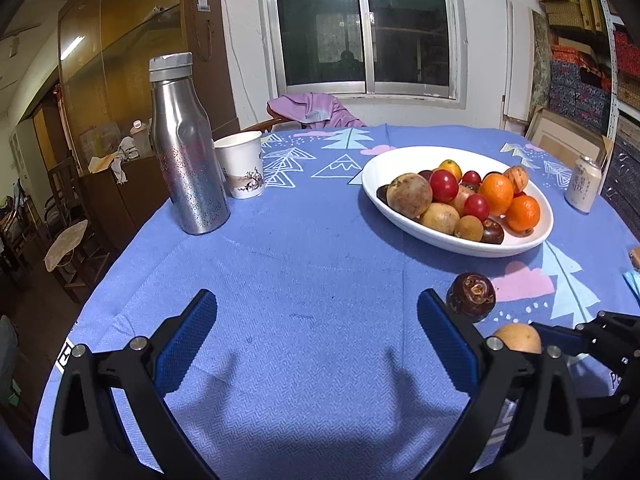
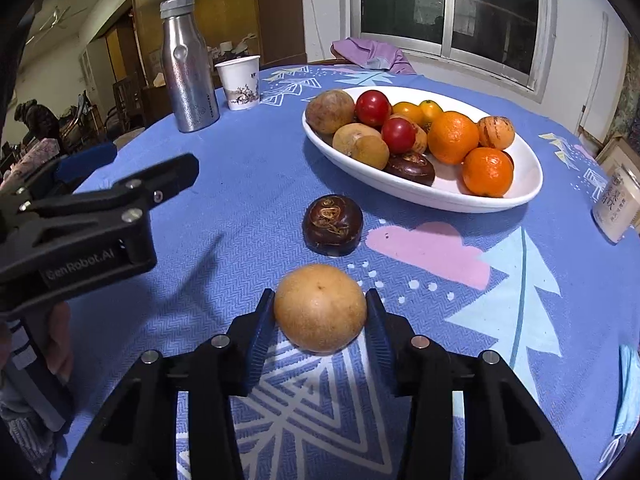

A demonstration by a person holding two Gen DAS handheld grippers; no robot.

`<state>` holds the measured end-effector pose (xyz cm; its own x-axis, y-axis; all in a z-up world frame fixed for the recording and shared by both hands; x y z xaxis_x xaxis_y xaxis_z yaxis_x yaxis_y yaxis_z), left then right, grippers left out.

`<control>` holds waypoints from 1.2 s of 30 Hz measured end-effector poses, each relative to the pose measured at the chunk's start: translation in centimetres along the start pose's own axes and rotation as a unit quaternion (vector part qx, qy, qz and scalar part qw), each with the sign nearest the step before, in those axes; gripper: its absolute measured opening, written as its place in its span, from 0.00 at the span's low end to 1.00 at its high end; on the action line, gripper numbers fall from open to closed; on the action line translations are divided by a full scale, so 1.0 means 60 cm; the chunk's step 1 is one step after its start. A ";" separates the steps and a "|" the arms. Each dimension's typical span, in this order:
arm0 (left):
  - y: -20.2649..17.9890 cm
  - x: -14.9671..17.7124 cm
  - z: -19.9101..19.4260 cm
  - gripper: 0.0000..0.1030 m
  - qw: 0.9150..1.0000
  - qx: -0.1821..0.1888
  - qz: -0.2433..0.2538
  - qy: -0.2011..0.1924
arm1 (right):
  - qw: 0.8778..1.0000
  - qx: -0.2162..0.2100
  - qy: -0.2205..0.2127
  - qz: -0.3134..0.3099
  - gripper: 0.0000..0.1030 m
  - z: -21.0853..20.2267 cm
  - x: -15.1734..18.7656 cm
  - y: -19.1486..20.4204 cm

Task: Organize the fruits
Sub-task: 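Grasp a round tan pear with the right tool while the left tool grasps a dark brown fruit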

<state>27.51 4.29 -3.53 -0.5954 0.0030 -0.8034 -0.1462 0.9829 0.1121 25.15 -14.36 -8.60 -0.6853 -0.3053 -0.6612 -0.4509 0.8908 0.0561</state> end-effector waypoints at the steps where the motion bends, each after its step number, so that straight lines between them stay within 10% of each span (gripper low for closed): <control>1: 0.001 0.001 0.003 0.96 1.000 0.000 0.000 0.003 | 1.000 -0.002 0.002 0.005 0.45 -0.002 0.002 -0.006; 13: -0.063 0.004 0.031 0.96 0.998 0.042 0.035 0.035 | 0.992 0.049 -0.008 0.117 0.45 -0.066 0.064 -0.155; 28: -0.203 -0.005 0.105 0.96 0.983 0.079 0.124 0.109 | 0.993 0.044 0.000 0.109 0.52 -0.051 0.064 -0.148; 33: -0.186 -0.005 0.132 0.96 0.977 0.137 0.079 0.144 | 0.996 0.044 0.011 0.080 0.76 -0.041 0.061 -0.129; 34: -0.183 -0.007 0.134 0.92 0.977 0.143 0.071 0.143 | 0.996 0.043 0.014 0.074 0.79 -0.039 0.060 -0.126; 36: -0.181 -0.012 0.124 0.51 0.978 0.155 0.067 0.124 | 0.996 0.040 0.015 0.072 0.81 -0.038 0.061 -0.124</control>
<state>35.43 -5.01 -8.54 -0.7714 0.1288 -0.6232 0.1701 0.9854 -0.0069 24.72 -22.85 -9.72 -0.7567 -0.1808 -0.6282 -0.2998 0.9500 0.0877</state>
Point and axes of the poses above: each gripper's, at about its wrist camera, not at the fingertips, and z roughly the way its jaws point, y to its left, x to its underside, the point moved 3 cm from there along z, roughly the way its jaws point, and after that the axes turned 2 degrees about -x, right-handed, at the moved point
